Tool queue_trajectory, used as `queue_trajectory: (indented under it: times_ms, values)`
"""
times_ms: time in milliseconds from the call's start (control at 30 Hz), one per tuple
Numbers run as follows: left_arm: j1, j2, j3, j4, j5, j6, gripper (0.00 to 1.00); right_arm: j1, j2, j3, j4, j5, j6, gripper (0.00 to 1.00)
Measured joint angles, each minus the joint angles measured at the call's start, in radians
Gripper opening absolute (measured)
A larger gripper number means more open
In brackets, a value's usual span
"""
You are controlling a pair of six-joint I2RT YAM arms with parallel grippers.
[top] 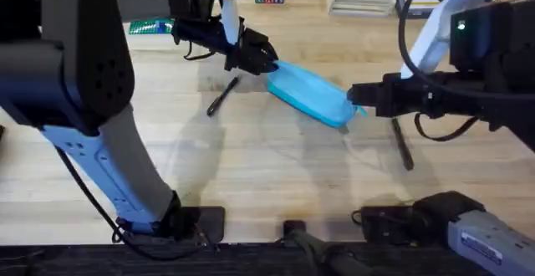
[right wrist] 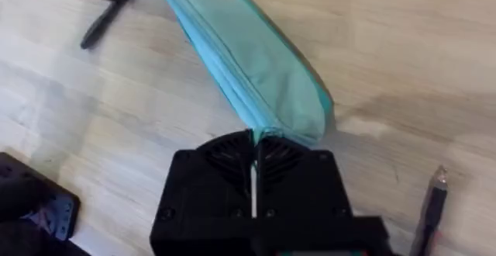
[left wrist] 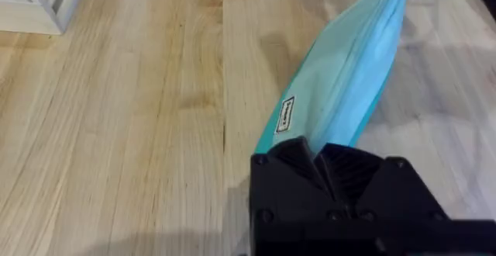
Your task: Unzip the bag, pick up the pens from the table one at a time and place them inside, then zip the bag closed.
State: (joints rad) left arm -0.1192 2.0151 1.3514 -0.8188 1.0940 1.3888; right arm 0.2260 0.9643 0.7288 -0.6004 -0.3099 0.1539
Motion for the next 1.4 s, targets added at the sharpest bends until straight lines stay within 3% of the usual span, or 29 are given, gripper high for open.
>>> queue_trajectory:
  times_ms: [533, 1033, 1400]
  values:
    - [0.000, 0.000, 0.000, 0.000, 0.000, 0.000, 0.041, 0.000, 0.169, 0.009, 0.142, -0.089, 0.004, 0.031]
    - [0.000, 0.000, 0.000, 0.003, -0.002, 0.000, 0.041, 0.002, 0.183, 0.009, 0.287, -0.134, 0.061, 0.031]
    - [0.000, 0.000, 0.000, 0.002, -0.002, 0.000, 0.041, 0.082, 0.298, 0.009, 0.453, -0.141, 0.104, 0.031]
